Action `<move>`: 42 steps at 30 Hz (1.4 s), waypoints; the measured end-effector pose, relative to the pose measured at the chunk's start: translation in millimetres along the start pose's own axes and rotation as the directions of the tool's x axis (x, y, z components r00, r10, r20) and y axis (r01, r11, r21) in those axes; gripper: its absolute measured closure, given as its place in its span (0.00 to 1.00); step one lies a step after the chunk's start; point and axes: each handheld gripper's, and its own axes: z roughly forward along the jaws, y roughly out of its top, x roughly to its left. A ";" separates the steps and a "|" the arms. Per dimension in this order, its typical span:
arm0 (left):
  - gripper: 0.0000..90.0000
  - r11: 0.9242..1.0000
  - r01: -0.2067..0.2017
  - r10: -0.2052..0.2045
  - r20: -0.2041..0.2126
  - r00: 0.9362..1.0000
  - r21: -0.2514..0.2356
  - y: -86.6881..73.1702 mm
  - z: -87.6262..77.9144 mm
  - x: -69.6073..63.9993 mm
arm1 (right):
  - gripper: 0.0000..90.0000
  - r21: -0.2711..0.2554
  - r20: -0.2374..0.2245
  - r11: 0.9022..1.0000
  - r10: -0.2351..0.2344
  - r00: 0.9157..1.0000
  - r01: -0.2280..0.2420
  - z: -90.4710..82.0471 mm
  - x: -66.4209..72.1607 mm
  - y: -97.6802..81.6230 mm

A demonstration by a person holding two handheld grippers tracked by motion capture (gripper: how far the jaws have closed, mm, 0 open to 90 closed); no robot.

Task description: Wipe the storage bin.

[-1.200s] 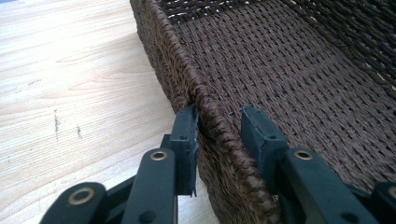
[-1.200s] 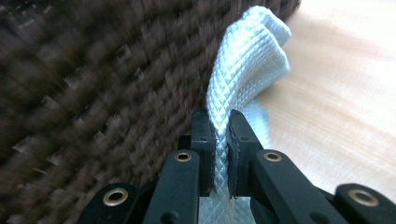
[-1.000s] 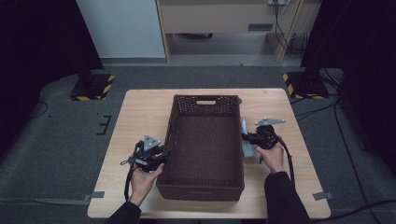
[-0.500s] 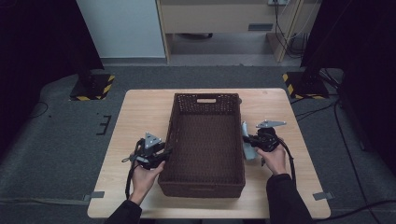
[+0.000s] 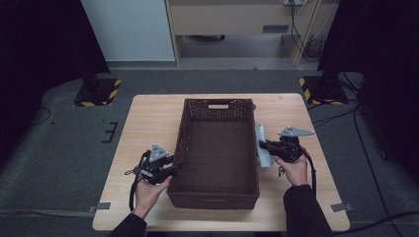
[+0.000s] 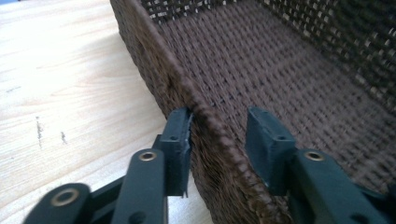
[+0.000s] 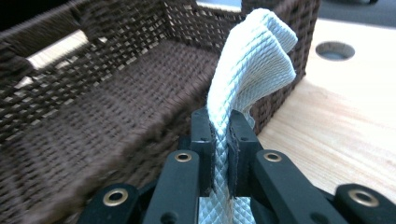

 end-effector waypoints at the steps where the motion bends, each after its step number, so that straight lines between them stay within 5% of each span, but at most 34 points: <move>1: 0.68 1.000 0.002 -0.002 0.000 1.000 -0.001 -0.7 0.7 -0.7 | 0.93 0.001 -0.003 1.000 -0.005 1.000 0.005 -2.3 1.0 0.1; 7: 0.75 0.999 0.039 -0.039 -0.019 0.999 -0.012 -0.5 1.4 -1.3 | 0.93 0.088 0.010 0.996 0.004 1.000 -0.005 11.3 -1.3 -14.2; 14: 0.77 0.998 0.058 -0.058 -0.034 0.998 -0.018 -0.1 1.8 -2.4 | 0.93 0.226 0.032 0.973 0.025 0.999 -0.032 36.1 -4.9 -35.5; 18: 0.77 0.998 0.061 -0.062 -0.040 0.997 -0.020 1.4 3.7 -1.9 | 0.93 0.204 0.033 0.978 0.026 0.999 -0.032 33.8 -3.0 -29.3; 22: 0.78 0.997 0.072 -0.073 -0.042 0.996 -0.026 3.9 7.6 0.4 | 0.93 0.081 0.010 0.997 0.004 1.000 -0.005 12.2 1.1 -9.0; 26: 0.78 0.998 0.066 -0.067 -0.049 0.997 -0.022 7.7 11.7 1.1 | 0.93 0.008 -0.012 1.000 -0.019 1.000 0.019 -4.4 7.3 4.1; 32: 0.73 0.999 0.041 -0.042 -0.059 0.997 -0.011 9.5 11.5 1.8 | 0.93 0.102 0.010 0.995 -0.022 1.000 0.021 11.5 5.0 -9.6; 37: 0.62 0.999 0.033 -0.034 -0.023 0.999 -0.038 11.6 -1.3 1.9 | 0.93 0.220 0.043 0.975 0.000 0.999 -0.009 28.9 -2.1 -31.0; 42: 0.63 0.999 0.027 -0.028 -0.012 1.000 -0.027 7.2 -12.2 1.0 | 0.93 0.220 0.026 0.976 0.007 1.000 -0.013 29.1 2.8 -31.8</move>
